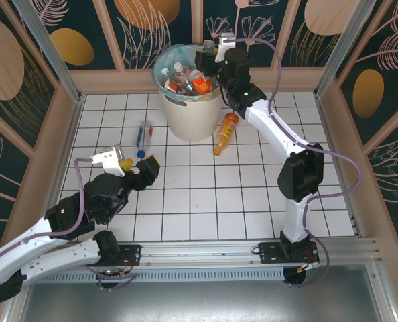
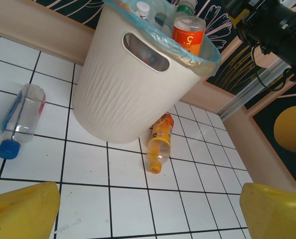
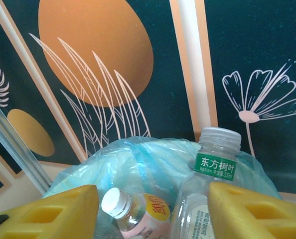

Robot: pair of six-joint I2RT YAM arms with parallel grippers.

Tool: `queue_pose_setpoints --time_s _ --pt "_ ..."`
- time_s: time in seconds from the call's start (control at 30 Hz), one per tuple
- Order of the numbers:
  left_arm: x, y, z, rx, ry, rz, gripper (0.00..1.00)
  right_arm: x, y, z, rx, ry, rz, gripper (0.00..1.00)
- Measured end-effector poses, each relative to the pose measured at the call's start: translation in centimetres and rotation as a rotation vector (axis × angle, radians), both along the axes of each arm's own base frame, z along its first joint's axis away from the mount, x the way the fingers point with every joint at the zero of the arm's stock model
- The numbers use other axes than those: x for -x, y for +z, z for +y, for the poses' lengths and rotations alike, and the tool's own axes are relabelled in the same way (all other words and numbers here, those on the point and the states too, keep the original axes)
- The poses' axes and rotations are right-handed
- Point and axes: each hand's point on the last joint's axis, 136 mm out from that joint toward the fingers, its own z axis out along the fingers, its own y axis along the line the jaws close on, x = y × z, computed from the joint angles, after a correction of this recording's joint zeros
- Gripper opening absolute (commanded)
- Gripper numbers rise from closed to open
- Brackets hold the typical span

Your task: Put the plastic bottles in the bin

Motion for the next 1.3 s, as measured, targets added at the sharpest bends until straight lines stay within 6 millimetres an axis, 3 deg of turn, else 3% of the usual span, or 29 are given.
queue_pose_setpoints --time_s 0.13,0.2,0.3,0.37,0.47,0.63,0.77,0.9,1.03,1.17,1.3 --pt "0.0 -0.1 0.0 -0.001 0.0 0.001 0.93 -0.3 1.2 1.4 0.017 0.055 0.009 0.48" --pt "0.0 -0.2 0.0 -0.001 0.001 0.003 0.93 -0.5 0.6 2.2 0.043 0.07 0.037 0.47" --pt "0.0 -0.5 -0.1 -0.005 0.002 0.009 0.93 -1.1 -2.6 2.8 0.103 0.072 0.123 0.46" --pt "0.0 -0.9 0.0 -0.01 0.004 0.016 0.93 -1.4 -6.0 2.8 0.156 0.063 0.207 0.45" --pt "0.0 -1.2 -0.1 -0.012 0.004 0.02 0.93 -1.5 -8.3 2.6 0.191 0.05 0.265 0.45" --pt "-0.1 -1.2 0.0 -0.009 0.008 0.02 0.93 -1.3 -8.0 2.4 0.21 0.044 0.271 0.46" --pt "-0.1 -1.2 0.0 -0.013 0.013 0.02 0.93 -1.4 -7.1 2.4 0.222 0.047 0.265 0.63" --pt "-0.3 -1.4 -0.1 -0.026 0.019 0.024 0.93 -1.1 -4.9 2.5 0.211 0.05 0.238 0.69" --pt "-0.5 -1.8 -0.2 -0.043 0.03 0.028 0.93 0.4 -2.5 2.3 0.187 0.047 0.215 0.72" --pt "-0.9 -2.6 -0.8 -0.083 0.032 0.043 0.93 3.6 -2.0 0.2 0.194 0.025 0.234 0.74" --pt "-1.6 -4.2 -2.1 -0.176 0.018 0.064 0.94 8.0 -3.1 -5.2 0.157 -0.033 0.262 0.74"
